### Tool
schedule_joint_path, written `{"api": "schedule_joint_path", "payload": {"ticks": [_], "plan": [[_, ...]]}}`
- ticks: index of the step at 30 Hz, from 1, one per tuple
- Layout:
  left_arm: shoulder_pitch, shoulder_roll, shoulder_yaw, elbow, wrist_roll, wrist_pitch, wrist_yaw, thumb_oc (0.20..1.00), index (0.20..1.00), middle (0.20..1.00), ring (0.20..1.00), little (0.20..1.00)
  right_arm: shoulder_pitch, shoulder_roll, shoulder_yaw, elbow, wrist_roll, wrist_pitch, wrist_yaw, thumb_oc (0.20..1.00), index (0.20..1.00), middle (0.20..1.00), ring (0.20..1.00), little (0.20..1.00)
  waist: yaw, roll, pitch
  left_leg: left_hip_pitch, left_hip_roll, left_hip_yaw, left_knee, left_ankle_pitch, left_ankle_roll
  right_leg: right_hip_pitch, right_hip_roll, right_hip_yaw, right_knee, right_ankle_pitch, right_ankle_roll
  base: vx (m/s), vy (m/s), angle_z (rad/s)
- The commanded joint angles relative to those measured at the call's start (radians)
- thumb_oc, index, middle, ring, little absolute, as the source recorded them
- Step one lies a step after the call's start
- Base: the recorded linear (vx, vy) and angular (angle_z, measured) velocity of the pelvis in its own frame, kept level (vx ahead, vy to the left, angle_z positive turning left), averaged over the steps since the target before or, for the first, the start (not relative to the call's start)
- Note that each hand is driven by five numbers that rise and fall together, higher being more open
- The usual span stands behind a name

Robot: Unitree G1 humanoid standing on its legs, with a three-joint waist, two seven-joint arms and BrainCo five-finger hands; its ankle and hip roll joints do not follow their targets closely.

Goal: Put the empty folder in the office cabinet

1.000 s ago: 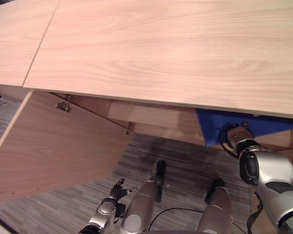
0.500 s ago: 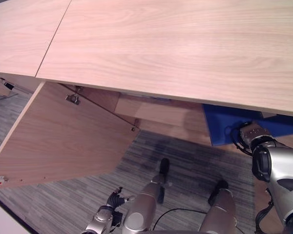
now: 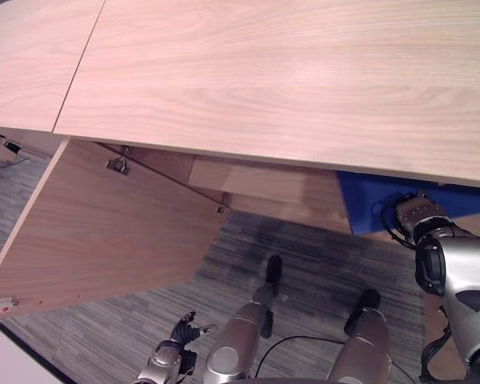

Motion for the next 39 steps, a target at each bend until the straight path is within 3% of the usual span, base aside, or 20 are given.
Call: {"api": "schedule_joint_path", "payload": {"ticks": [1, 10, 12, 15, 20, 25, 32, 39], "plan": [[-0.037, 0.044, -0.010, 0.011, 0.019, -0.010, 0.001, 1.000, 1.000, 1.000, 1.000, 1.000, -0.312, -0.053, 0.137, -0.348, -0.080, -0.208, 0.189, 1.000, 1.000, 1.000, 1.000, 1.000, 0.046, -0.060, -0.032, 0.139, 0.051, -0.053, 0.015, -0.213, -0.065, 0.137, -0.018, -0.025, -0.106, 0.012, 0.063, -0.01, 0.016, -0.10], [-0.047, 0.025, 0.010, 0.037, 0.024, -0.010, -0.002, 1.000, 1.000, 1.000, 1.000, 1.000, -0.255, 0.005, 0.153, -0.558, -0.073, -0.273, 0.242, 1.000, 1.000, 1.000, 1.000, 1.000, 0.017, -0.078, -0.061, 0.186, 0.066, -0.042, -0.031, -0.188, -0.082, 0.219, 0.013, -0.043, -0.215, 0.055, 0.064, 0.01, 0.011, -0.09], [-0.057, 0.010, 0.033, 0.063, 0.029, 0.001, 0.010, 1.000, 1.000, 1.000, 1.000, 1.000, -0.178, 0.073, 0.162, -0.721, -0.087, -0.312, 0.263, 1.000, 1.000, 1.000, 1.000, 1.000, -0.006, -0.094, -0.077, 0.217, 0.076, -0.031, -0.033, -0.192, -0.085, 0.264, 0.028, -0.042, -0.257, 0.073, 0.063, 0.07, 0.009, -0.15], [-0.066, -0.007, 0.057, 0.097, 0.033, 0.008, 0.018, 1.000, 1.000, 1.000, 1.000, 1.000, -0.116, 0.116, 0.157, -0.785, -0.095, -0.315, 0.294, 1.000, 1.000, 1.000, 1.000, 1.000, -0.027, -0.114, -0.100, 0.264, 0.087, -0.022, -0.037, -0.193, -0.087, 0.330, 0.041, -0.048, -0.314, 0.098, 0.063, 0.10, 0.004, -0.23], [-0.062, -0.031, 0.094, 0.140, 0.051, 0.020, 0.025, 1.000, 1.000, 1.000, 1.000, 1.000, -0.008, 0.165, 0.165, -0.890, -0.097, -0.316, 0.356, 1.000, 1.000, 1.000, 1.000, 1.000, -0.045, -0.150, -0.146, 0.324, 0.094, -0.006, -0.041, -0.193, -0.101, 0.439, 0.067, -0.072, -0.429, 0.138, 0.063, 0.09, -0.018, -0.08], [-0.029, -0.051, 0.152, 0.159, 0.092, 0.032, 0.015, 1.000, 1.000, 1.000, 1.000, 1.000, 0.248, 0.229, 0.191, -1.098, -0.118, -0.313, 0.457, 1.000, 1.000, 1.000, 1.000, 1.000, -0.063, -0.176, -0.190, 0.381, 0.103, 0.018, -0.041, -0.208, -0.099, 0.516, 0.079, -0.080, -0.489, 0.163, 0.063, 0.08, -0.004, -0.02], [-0.018, -0.065, 0.207, 0.168, 0.127, 0.042, 0.021, 1.000, 1.000, 1.000, 1.000, 1.000, 0.540, 0.297, 0.247, -1.254, -0.167, -0.265, 0.535, 1.000, 1.000, 1.000, 1.000, 1.000, -0.090, -0.191, -0.229, 0.453, 0.115, 0.037, -0.041, -0.230, -0.089, 0.567, 0.080, -0.077, -0.473, 0.150, 0.063, 0.07, -0.003, -0.07], [-0.004, -0.066, 0.250, 0.170, 0.151, 0.044, 0.018, 1.000, 1.000, 1.000, 1.000, 1.000, 0.732, 0.285, 0.236, -1.317, -0.265, -0.229, 0.572, 1.000, 1.000, 1.000, 1.000, 1.000, -0.108, -0.191, -0.246, 0.481, 0.122, 0.045, -0.041, -0.238, -0.085, 0.587, 0.084, -0.082, -0.465, 0.141, 0.064, 0.04, -0.014, 0.03]]}}
